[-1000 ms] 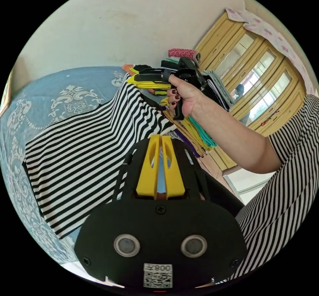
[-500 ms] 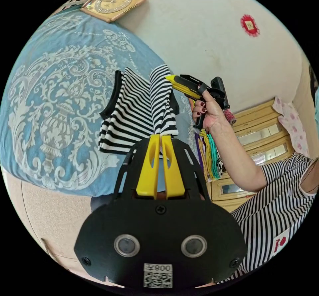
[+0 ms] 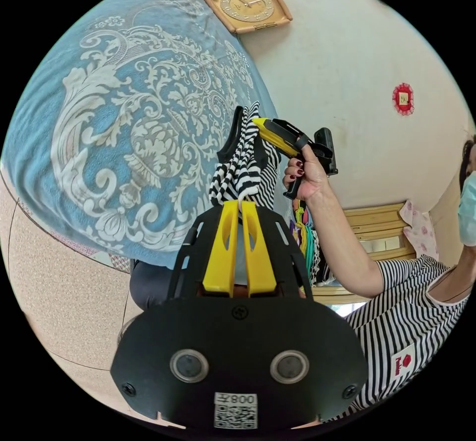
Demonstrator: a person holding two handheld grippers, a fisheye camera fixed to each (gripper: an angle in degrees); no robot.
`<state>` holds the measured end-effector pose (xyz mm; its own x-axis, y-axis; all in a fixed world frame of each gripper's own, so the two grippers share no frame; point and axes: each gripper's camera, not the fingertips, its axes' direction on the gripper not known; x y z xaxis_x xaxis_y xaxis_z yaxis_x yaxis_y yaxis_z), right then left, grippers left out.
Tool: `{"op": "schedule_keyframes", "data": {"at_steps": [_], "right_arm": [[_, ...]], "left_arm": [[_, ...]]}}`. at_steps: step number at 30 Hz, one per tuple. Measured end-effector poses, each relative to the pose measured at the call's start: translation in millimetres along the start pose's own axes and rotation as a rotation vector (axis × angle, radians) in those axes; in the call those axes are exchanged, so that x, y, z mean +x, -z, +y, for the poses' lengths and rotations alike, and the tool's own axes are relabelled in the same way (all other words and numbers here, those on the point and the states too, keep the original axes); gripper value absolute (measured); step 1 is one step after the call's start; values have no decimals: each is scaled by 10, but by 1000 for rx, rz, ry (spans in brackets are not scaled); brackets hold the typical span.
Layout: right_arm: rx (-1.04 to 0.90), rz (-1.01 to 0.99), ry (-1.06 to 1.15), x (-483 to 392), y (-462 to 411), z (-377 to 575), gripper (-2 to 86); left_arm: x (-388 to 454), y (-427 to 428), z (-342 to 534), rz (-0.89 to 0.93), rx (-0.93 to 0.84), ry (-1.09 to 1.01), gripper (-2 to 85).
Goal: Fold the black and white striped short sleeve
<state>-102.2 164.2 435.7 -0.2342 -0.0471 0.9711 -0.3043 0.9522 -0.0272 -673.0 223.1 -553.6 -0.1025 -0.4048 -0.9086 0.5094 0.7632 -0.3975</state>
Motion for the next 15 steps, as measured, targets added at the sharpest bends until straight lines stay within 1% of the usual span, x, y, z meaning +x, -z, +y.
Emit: {"op": "schedule_keyframes", "data": {"at_steps": [4,6,10,12,15], "right_arm": [[-4,-3,35,86,-171,50,26],[17,7,79,72,-162,115,26],[28,18,169,89,-195,397,21],[-4,67,203,126,-344,576,16],[-92,177,222,277,-788,789,7]], "left_arm": [[372,278,261,17,14,1,3],[632,387,394,9,29,-40,2],[1395,379,647,-23,-11,-207,1],[1665,290,749,-91,-35,-253,1],[2021,90,958,-298,-95,-308,1]]}}
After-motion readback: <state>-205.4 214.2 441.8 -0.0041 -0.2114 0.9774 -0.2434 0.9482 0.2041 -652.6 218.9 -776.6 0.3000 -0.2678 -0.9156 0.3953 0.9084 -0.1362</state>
